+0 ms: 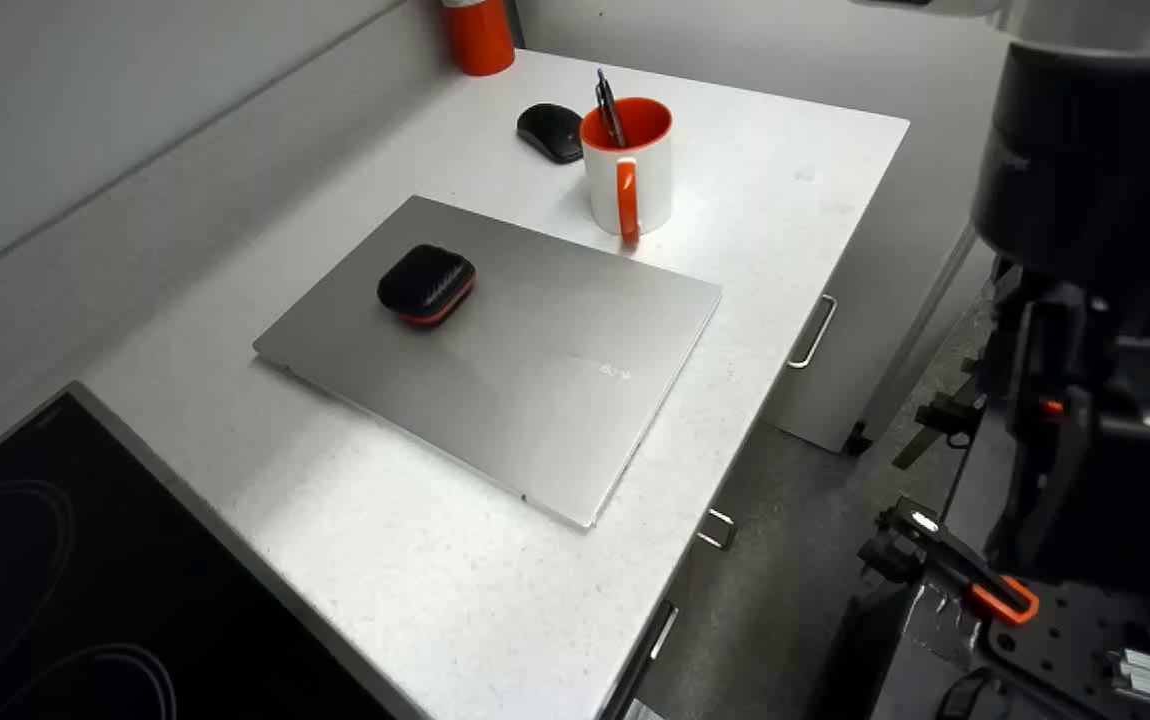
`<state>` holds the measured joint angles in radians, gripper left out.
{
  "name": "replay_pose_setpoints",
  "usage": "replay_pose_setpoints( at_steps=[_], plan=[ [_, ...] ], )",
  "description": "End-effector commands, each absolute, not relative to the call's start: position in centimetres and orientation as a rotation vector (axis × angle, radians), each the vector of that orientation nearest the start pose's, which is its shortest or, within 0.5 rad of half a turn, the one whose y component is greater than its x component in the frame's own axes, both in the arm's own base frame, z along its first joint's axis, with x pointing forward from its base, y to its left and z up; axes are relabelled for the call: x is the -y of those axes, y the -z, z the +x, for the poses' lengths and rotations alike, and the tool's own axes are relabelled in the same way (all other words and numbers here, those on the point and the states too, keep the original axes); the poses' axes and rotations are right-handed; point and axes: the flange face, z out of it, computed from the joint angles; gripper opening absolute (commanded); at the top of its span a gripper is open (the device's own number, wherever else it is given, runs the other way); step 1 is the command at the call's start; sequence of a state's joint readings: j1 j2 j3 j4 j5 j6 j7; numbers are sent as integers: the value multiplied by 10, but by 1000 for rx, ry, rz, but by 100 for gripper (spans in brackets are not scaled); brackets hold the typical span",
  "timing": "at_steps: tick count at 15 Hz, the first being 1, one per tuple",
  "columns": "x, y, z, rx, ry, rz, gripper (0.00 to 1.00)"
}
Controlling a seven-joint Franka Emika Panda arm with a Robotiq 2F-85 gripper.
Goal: Remove the pen from the mug and put it on the counter
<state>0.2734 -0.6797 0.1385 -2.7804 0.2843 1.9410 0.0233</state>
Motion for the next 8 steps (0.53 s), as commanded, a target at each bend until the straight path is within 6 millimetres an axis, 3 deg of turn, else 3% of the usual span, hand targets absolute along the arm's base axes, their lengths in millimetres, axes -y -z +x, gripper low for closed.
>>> replay_pose_setpoints(
  at_steps=[1,5,8],
  plan=[
    [-137,-388,279,338,-285,-2975,100],
    [-135,-388,283,330,-262,-2996,100],
    [-104,-401,315,238,-167,-3027,100]
  ],
)
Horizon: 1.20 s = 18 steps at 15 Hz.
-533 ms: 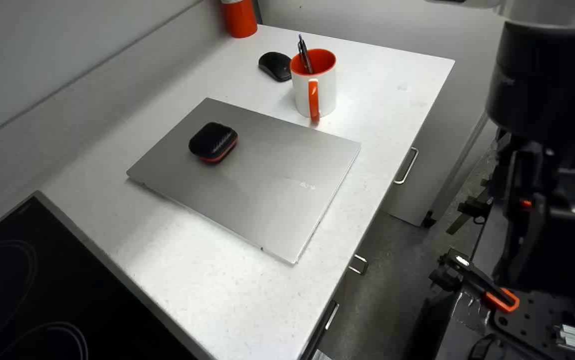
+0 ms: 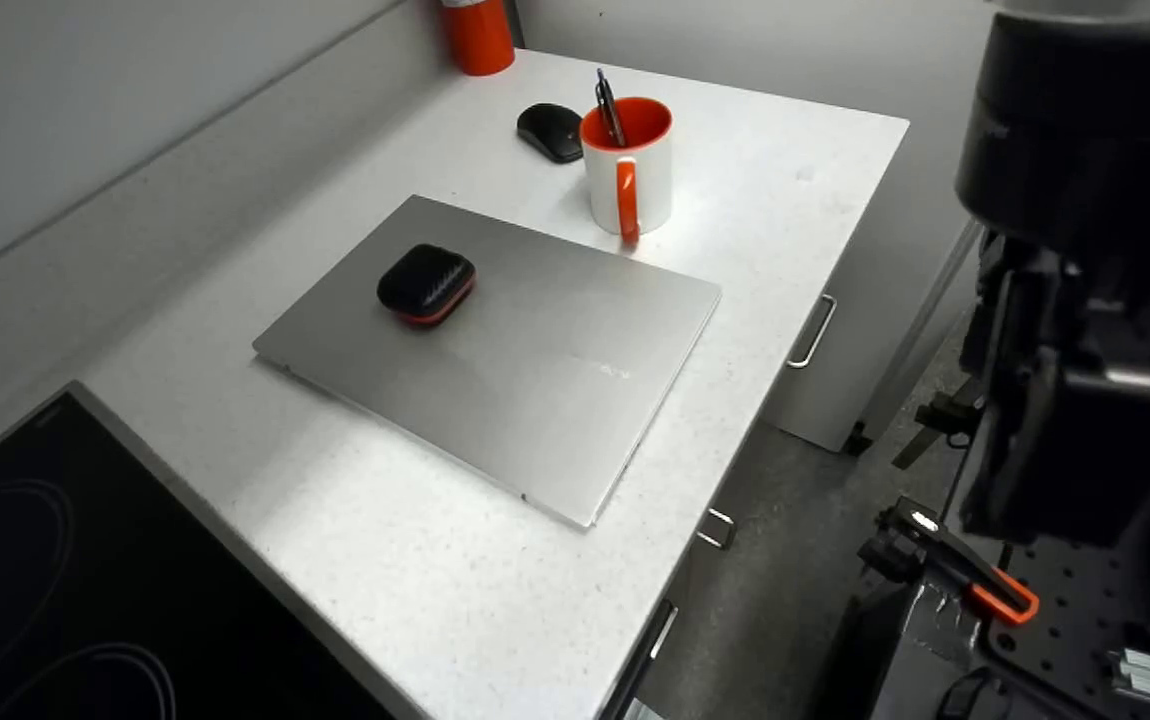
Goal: Remove the pen from the mug and put it on the counter
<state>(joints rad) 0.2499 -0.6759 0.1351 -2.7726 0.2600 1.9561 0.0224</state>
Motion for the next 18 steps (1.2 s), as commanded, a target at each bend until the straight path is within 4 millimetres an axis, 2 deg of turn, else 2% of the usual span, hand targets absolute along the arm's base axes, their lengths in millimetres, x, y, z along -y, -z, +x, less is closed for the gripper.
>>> replay_pose_setpoints(
  at_steps=[1,5,7,8,10,14,18],
  plan=[
    [-89,-408,329,188,-128,-3036,100],
    [-31,-429,376,-65,47,-3068,100],
    [-15,-433,389,-140,78,-3057,100],
    [-24,-430,371,-66,55,-3047,100],
    [-14,-431,381,-108,60,-3041,100],
    [-14,-430,385,-118,51,-3041,100],
    [2,-430,437,-213,229,-3067,100]
  ],
)
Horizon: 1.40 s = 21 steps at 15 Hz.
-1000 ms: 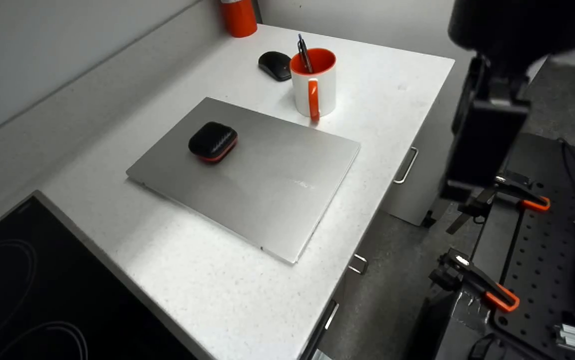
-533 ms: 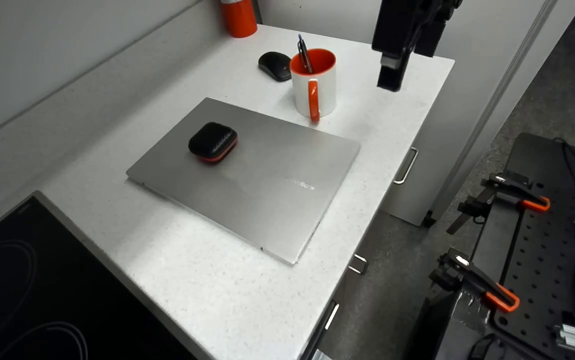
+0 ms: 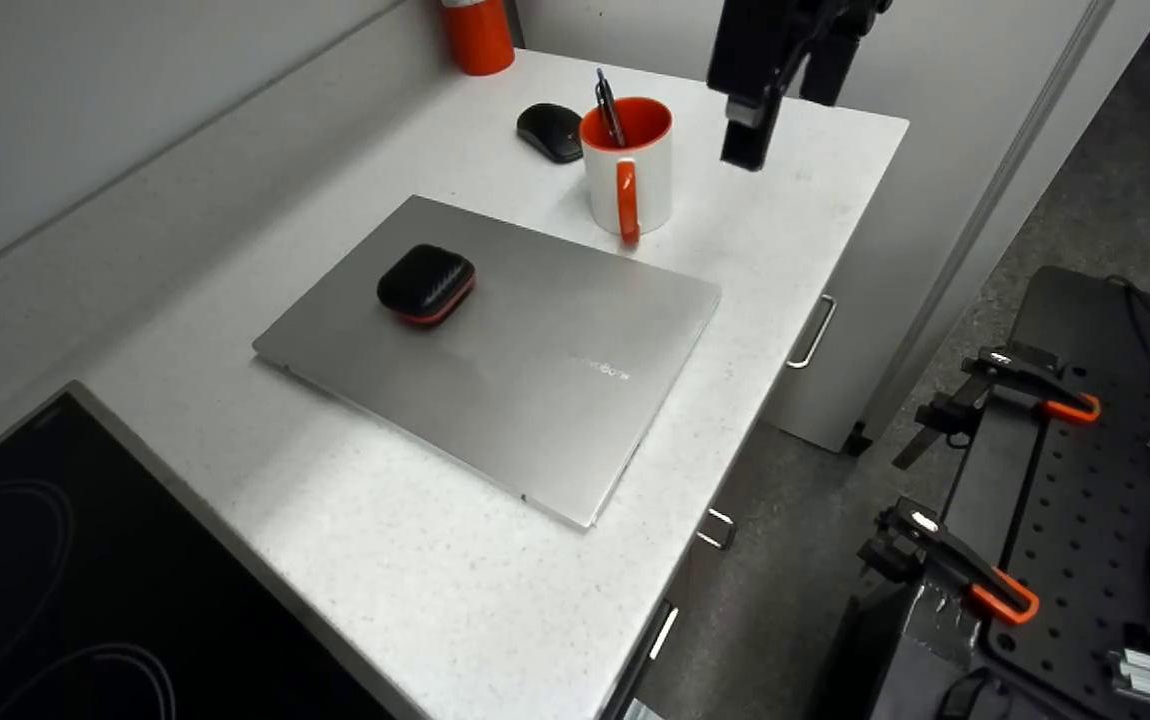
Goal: Remove the pen from the mug and put it on the counter
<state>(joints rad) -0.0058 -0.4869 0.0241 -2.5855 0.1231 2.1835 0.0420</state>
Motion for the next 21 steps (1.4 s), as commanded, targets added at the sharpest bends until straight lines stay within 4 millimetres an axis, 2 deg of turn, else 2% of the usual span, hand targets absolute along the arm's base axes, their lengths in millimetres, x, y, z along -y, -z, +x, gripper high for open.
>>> replay_pose_setpoints(
  at_steps=[1,5,7,8,9,13,21],
  plan=[
    [10,-432,455,-242,260,-3063,100],
    [43,-431,514,-419,380,-3087,100],
    [56,-427,536,-501,371,-3102,100],
    [45,-430,506,-418,366,-3085,100],
    [49,-426,513,-429,358,-3087,100],
    [46,-423,511,-420,349,-3089,100],
    [58,-405,542,-565,399,-3048,100]
  ],
)
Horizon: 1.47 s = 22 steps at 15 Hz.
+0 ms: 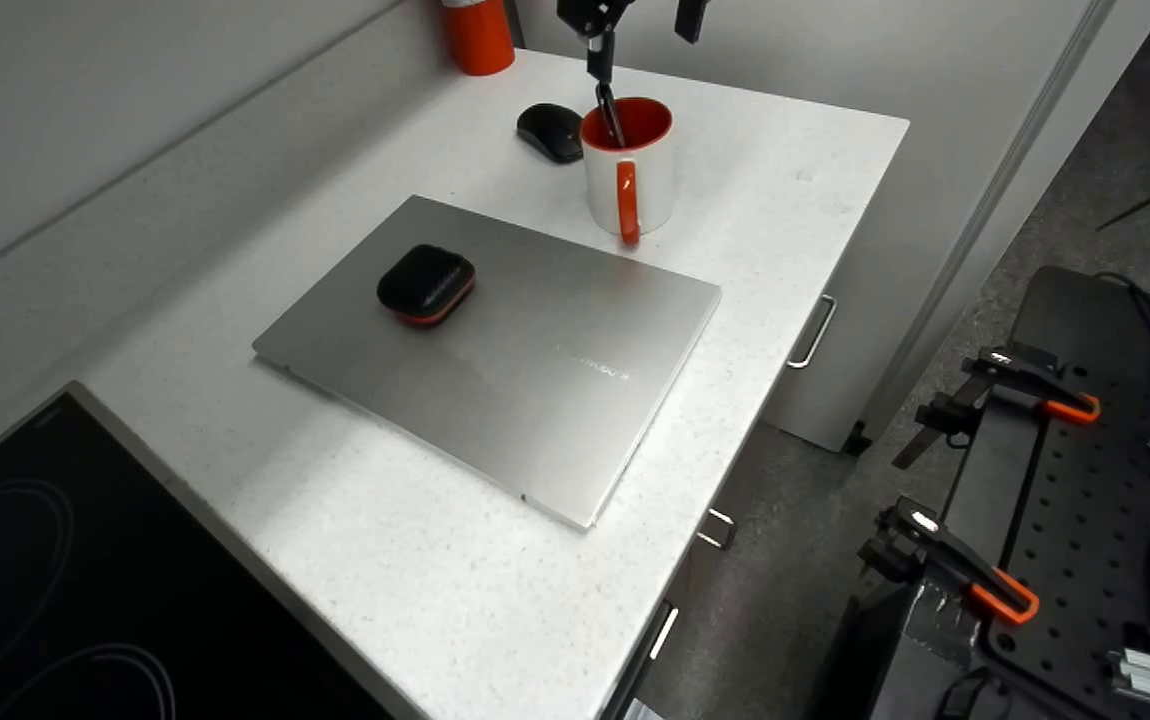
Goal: Remove the pen from the mug and put it on the counter
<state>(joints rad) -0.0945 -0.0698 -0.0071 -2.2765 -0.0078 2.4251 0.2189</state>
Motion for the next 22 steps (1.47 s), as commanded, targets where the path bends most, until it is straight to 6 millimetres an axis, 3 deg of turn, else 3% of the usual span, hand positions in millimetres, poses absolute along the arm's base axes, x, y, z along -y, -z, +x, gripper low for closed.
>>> replay_pose_setpoints(
  at_steps=[1,11,12,13,16,22],
  plan=[
    [59,-404,547,-580,409,-3039,100],
    [59,-382,573,-691,433,-3006,100],
    [59,-380,575,-696,429,-3005,93],
    [60,-378,576,-699,428,-3003,72],
    [61,-375,580,-715,426,-2999,60],
    [66,-371,583,-730,417,-2996,12]
  ],
)
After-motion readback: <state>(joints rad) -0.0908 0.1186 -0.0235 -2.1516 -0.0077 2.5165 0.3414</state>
